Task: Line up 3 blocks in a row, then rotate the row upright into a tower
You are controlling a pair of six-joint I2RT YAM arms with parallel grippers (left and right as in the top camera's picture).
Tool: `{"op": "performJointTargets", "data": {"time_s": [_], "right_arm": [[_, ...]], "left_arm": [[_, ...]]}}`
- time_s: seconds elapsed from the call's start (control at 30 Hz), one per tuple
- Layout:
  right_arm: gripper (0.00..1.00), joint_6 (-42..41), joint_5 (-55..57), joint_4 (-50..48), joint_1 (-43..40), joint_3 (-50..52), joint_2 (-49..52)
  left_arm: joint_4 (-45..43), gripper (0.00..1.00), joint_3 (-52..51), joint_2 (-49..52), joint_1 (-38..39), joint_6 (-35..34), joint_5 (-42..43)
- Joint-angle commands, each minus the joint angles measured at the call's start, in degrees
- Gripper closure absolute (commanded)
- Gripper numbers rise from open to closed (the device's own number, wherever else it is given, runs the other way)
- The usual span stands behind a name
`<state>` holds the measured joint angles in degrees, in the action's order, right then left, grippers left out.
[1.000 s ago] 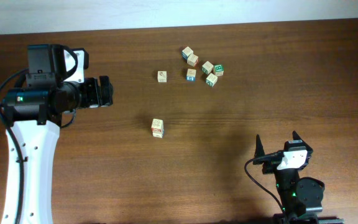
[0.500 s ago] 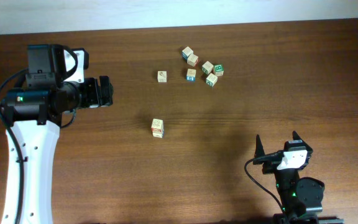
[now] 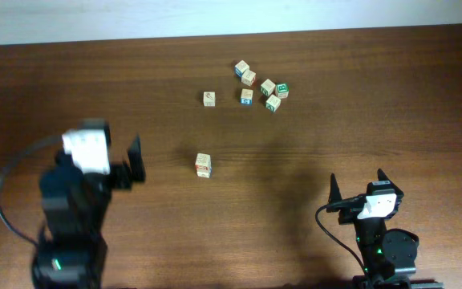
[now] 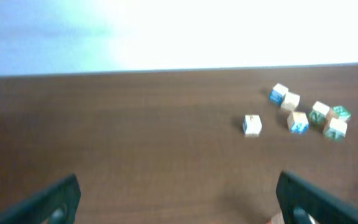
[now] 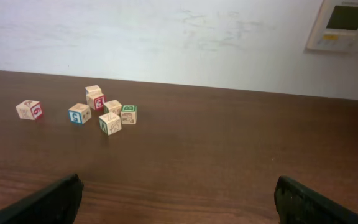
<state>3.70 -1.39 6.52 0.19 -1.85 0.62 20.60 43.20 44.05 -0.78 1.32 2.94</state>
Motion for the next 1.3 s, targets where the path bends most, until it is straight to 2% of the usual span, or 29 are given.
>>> {"op": "performJointTargets", "data": {"time_s": [0.0, 0.2, 0.5, 0.57, 0.7, 0.77, 1.27], "right_arm": [[0.02, 0.4, 0.3, -0.1, -0.3, 0.6, -0.4], [0.02, 0.4, 0.3, -0.1, -0.3, 0.6, -0.4], [0.02, 0.4, 0.3, -0.1, -0.3, 0.6, -0.4], [0.02, 0.4, 0.3, -0.1, -0.3, 0.6, -0.4], [0.02, 0.4, 0.3, -0.1, -0.3, 0.6, -0.4], [0.01, 0.4, 0.3, -0.1, -0.3, 0.6, -0.4], [0.02, 0.4, 0.3, -0.1, -0.3, 0.6, -0.4]], "left_arm": [[-7.0, 0.01, -15.2, -12.4, -0.2, 1.6, -0.4], [-13.3, 0.01, -30.4, -25.6, -0.1, 1.6, 0.2], [-15.2, 0.01, -41.2, -36.3, -0.1, 2.7, -0.4], [-15.2, 0.01, -42.3, -38.1, -0.1, 2.7, -0.4], [-15.7, 0.01, -42.5, -41.1, -0.1, 7.4, -0.6], [-15.6, 0.01, -42.5, -43.9, -0.1, 7.4, -1.0], [-16.1, 0.01, -42.7, -43.8, 0.2, 7.4, -1.3]]}}
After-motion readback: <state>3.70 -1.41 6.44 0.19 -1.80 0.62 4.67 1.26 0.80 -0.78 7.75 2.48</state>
